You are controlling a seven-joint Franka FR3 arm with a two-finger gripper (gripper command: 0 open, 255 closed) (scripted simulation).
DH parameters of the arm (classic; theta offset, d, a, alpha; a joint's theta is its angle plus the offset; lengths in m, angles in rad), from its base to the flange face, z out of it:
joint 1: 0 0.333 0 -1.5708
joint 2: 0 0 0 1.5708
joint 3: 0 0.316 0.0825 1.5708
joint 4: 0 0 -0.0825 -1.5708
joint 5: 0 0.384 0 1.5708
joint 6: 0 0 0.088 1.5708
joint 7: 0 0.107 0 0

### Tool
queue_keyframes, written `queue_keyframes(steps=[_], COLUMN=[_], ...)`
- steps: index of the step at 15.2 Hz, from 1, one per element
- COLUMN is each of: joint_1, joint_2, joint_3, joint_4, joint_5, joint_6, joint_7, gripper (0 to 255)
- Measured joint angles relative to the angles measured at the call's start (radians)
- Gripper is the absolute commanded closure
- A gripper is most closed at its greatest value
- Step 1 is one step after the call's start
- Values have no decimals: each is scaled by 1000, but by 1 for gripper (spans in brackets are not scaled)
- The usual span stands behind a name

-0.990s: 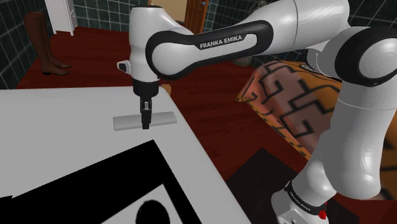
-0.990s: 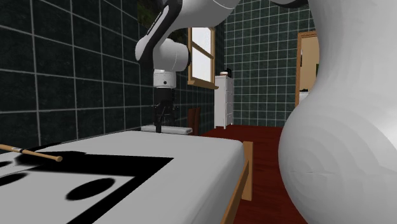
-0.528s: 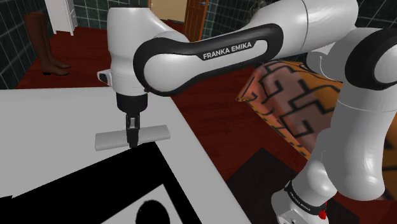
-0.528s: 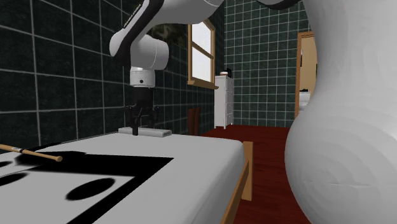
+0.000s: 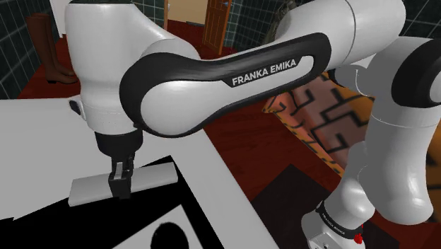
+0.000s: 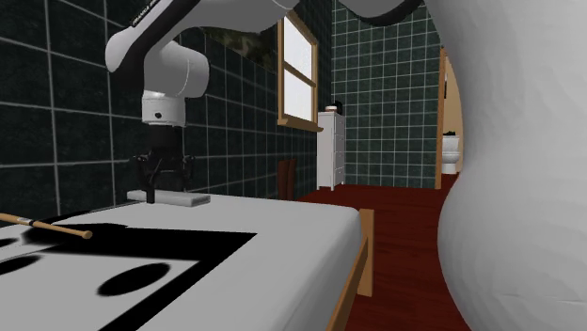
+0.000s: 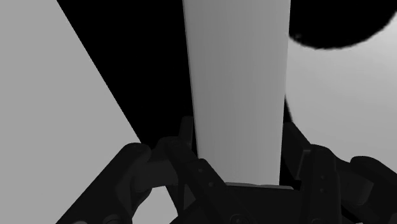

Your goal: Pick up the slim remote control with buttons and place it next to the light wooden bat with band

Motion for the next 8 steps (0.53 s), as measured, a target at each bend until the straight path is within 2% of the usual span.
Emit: queue_keyframes(steps=[6, 8], joint_1=[116, 164], joint_2=[76, 125], joint_3=[21, 23], joint_4=[98, 176], joint_5=[-38, -56], joint_6=[-30, -61], joint_7=[131, 172], gripper=[255, 255])
